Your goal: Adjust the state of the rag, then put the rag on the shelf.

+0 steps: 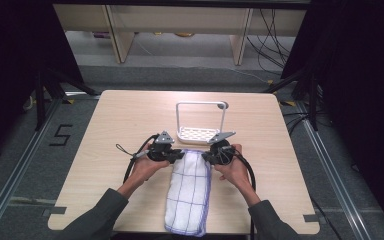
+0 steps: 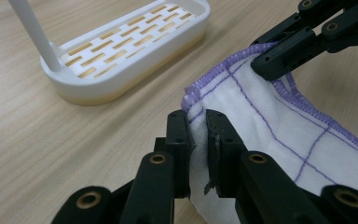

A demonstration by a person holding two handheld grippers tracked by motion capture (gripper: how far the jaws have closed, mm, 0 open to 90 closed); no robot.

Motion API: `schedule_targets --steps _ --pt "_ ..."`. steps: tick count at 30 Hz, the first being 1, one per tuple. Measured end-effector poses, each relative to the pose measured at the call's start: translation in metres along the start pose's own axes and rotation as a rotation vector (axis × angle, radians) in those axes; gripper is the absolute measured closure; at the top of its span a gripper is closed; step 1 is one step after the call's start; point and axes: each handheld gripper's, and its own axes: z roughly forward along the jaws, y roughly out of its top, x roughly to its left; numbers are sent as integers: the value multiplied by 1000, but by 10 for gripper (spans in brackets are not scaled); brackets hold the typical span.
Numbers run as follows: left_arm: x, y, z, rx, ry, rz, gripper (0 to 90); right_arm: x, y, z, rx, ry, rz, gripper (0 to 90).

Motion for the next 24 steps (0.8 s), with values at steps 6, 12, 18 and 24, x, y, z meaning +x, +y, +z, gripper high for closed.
schedule_targets --steps 6,12,18,24 --pt "-4 2 -4 -25 -3 -12 793 5 -1 -8 -7 -4 3 846" --pt "-7 6 -11 -35 -4 -13 795 10 0 -16 -50 -10 -11 846" --pt "-12 13 -21 -65 -20 0 799 14 1 -28 -91 21 -60 846" --pt "-19 17 -31 -86 -22 24 801 17 2 -45 -126 20 -60 847"
